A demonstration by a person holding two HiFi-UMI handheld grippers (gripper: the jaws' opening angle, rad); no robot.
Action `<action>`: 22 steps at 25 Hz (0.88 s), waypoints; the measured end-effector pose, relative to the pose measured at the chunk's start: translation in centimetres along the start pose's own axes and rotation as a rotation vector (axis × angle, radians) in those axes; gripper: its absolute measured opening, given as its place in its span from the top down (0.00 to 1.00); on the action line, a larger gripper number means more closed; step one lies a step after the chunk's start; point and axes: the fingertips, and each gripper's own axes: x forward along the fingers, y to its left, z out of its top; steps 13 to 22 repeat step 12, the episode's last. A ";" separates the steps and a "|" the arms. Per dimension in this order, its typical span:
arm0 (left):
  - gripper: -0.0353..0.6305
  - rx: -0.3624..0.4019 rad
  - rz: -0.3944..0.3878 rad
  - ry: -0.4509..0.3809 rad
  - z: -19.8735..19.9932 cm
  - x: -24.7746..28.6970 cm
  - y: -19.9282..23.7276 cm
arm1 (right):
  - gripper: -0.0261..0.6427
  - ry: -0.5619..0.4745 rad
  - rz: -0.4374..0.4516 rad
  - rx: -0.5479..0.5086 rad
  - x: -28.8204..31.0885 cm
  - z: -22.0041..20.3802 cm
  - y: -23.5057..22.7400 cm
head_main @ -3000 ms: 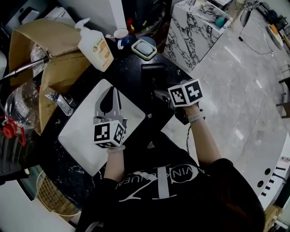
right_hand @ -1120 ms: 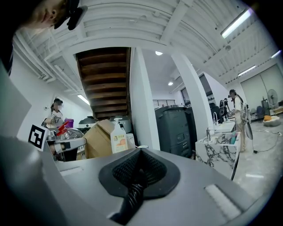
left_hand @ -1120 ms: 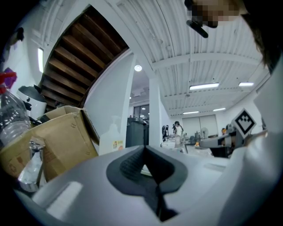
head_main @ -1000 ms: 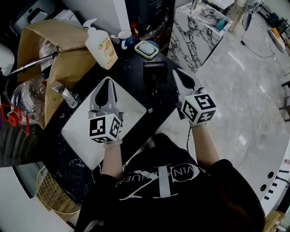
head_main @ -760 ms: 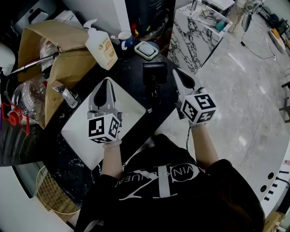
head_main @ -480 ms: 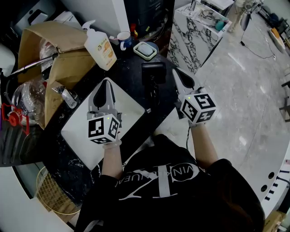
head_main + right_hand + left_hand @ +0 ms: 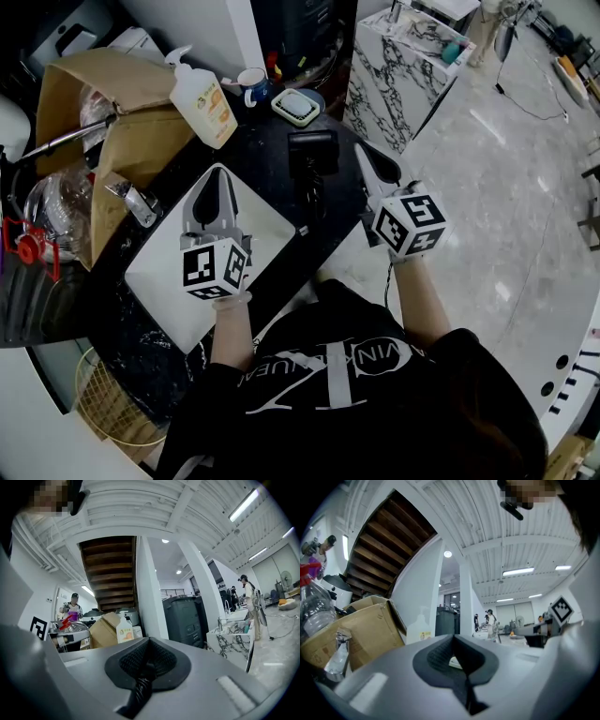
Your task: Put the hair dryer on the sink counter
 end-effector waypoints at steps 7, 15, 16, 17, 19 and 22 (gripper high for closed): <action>0.95 0.002 0.005 0.003 -0.1 -0.1 0.0 | 0.96 0.001 0.004 0.006 0.0 -0.3 0.0; 0.95 0.005 0.005 0.006 -0.1 0.0 -0.1 | 0.96 0.003 0.004 0.008 0.1 -0.3 0.0; 0.95 0.005 0.005 0.006 -0.1 0.0 -0.1 | 0.96 0.003 0.004 0.008 0.1 -0.3 0.0; 0.95 0.005 0.005 0.006 -0.1 0.0 -0.1 | 0.96 0.003 0.004 0.008 0.1 -0.3 0.0; 0.95 0.005 0.005 0.006 -0.1 0.0 -0.1 | 0.96 0.003 0.004 0.008 0.1 -0.3 0.0; 0.95 0.005 0.005 0.006 -0.1 0.0 -0.1 | 0.96 0.003 0.004 0.008 0.1 -0.3 0.0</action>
